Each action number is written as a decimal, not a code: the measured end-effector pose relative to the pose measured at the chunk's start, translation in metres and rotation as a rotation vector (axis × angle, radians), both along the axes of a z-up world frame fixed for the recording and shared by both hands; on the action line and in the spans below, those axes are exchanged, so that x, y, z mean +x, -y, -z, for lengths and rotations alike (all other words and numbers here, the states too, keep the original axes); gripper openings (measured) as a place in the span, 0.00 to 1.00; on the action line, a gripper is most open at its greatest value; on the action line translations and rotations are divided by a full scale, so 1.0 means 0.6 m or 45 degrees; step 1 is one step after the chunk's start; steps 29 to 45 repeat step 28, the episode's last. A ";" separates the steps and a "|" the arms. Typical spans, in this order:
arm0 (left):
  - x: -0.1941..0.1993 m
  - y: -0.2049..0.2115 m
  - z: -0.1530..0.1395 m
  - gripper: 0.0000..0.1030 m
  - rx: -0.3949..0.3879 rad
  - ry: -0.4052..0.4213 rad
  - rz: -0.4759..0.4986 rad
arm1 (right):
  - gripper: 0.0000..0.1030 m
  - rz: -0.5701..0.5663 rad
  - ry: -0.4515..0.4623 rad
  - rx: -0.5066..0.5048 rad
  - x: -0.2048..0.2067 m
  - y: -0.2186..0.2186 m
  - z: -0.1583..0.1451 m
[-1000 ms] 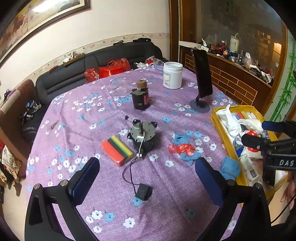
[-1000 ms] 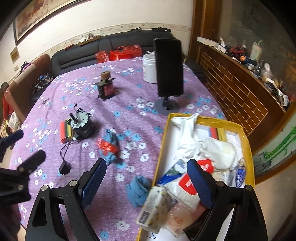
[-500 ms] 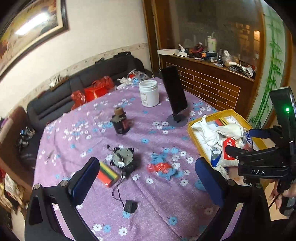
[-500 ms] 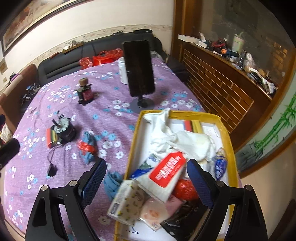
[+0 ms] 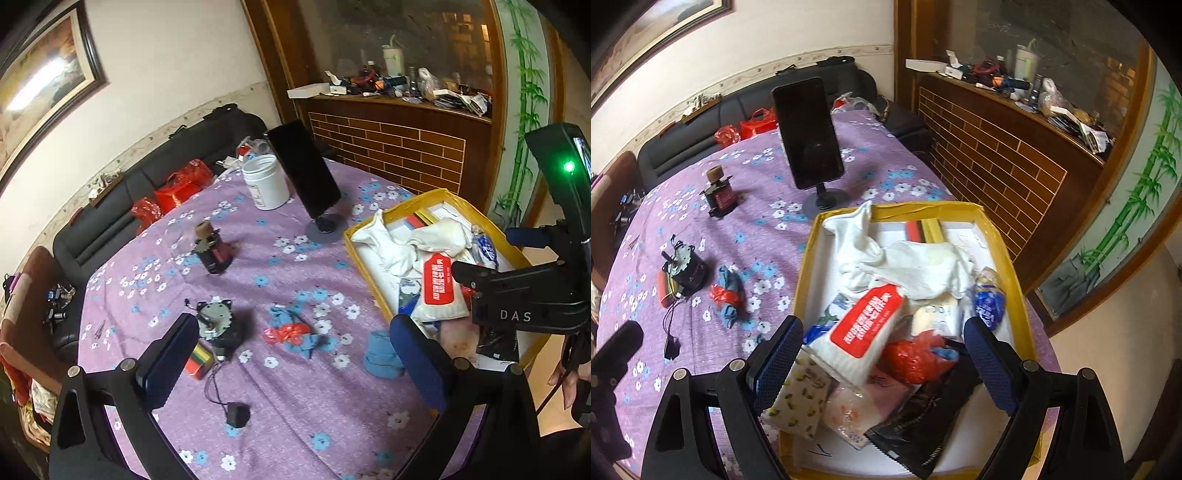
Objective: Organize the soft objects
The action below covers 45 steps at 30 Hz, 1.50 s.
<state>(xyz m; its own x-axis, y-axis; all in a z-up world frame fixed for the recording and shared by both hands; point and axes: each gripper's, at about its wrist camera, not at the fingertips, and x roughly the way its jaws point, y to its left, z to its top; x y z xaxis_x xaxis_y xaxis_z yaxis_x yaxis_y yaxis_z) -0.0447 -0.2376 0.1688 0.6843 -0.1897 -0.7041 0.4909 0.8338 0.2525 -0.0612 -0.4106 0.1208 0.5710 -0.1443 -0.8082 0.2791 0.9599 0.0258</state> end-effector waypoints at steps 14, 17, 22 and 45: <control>-0.006 0.070 0.038 1.00 0.055 -0.092 0.105 | 0.89 0.068 -0.003 0.004 -0.024 0.039 0.005; -0.012 0.090 0.051 1.00 0.073 -0.115 0.146 | 0.89 0.079 -0.011 0.004 -0.029 0.047 0.006; -0.022 0.103 0.054 1.00 0.073 -0.116 0.177 | 0.89 0.107 -0.014 0.006 -0.037 0.060 0.007; -0.023 0.110 0.056 1.00 0.086 -0.096 0.172 | 0.89 0.132 -0.017 0.009 -0.043 0.068 0.008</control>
